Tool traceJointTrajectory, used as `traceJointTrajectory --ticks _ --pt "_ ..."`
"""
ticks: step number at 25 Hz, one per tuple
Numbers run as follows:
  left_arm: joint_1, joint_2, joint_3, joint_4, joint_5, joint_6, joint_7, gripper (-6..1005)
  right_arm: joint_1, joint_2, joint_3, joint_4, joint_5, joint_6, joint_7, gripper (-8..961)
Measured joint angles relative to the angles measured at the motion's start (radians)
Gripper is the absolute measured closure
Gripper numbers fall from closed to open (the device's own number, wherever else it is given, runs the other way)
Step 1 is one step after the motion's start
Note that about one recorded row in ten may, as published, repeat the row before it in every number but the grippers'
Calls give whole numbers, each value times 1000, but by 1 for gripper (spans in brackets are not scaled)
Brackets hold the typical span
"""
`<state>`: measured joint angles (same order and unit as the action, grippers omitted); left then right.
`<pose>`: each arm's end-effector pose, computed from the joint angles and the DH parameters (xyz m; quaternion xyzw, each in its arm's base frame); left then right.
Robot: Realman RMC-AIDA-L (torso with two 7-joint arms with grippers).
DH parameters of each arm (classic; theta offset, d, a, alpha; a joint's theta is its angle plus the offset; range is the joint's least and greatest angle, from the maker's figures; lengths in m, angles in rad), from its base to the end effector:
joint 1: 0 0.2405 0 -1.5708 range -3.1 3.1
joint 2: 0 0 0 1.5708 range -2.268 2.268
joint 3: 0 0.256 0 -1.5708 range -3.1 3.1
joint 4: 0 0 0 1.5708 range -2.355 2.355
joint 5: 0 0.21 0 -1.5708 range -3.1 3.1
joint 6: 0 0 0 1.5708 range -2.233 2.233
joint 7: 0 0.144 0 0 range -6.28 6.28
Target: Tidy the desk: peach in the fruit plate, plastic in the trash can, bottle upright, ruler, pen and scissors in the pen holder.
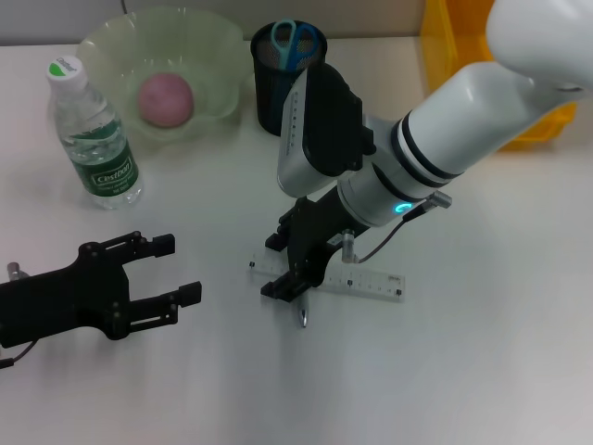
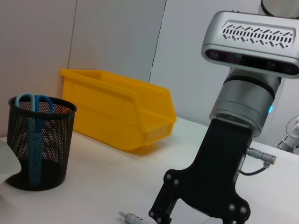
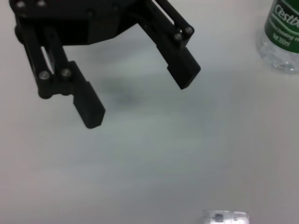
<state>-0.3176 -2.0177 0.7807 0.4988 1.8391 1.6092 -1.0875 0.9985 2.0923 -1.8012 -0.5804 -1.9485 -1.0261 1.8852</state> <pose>-0.3225 0.2574 -0.0025 -0.9294 -0.2062 -0.2655 0.1526 0.1317 0.3684 -0.1380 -0.9935 0.0383 -0.1053 0.0183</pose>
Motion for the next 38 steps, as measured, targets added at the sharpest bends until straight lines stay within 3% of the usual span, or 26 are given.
traceJointTrajectory --ticks 6,11,14,16,22,24,27,32,38 --pt "1 -1 -9 -1 0 1 -3 214 -4 0 -3 3 14 11 0 240" --pt "2 -2 -11 -3 0 3 -5 214 -7 0 2 5 15 12 0 399" --pt "2 -2 -11 -2 0 5 -9 214 -13 -3 15 -13 42 -6 1 577" --pt "4 -3 -11 1 0 7 -12 214 -16 -5 25 -24 47 -18 3 577" --pt "6 -3 -17 4 0 12 -14 214 -72 -18 238 -176 -5 -132 4 577" --pt "6 -2 -22 3 -1 14 -15 214 -134 -20 377 -295 -35 -167 -21 577" --pt "6 -2 -23 0 -2 15 -16 214 -174 -18 462 -357 -25 -171 -58 577" --pt "0 -12 -29 4 -4 24 -37 214 -236 -12 603 -361 175 -131 -181 577" --pt "-9 -24 -50 5 -5 44 -43 214 -235 -11 612 -170 536 -19 -442 577"
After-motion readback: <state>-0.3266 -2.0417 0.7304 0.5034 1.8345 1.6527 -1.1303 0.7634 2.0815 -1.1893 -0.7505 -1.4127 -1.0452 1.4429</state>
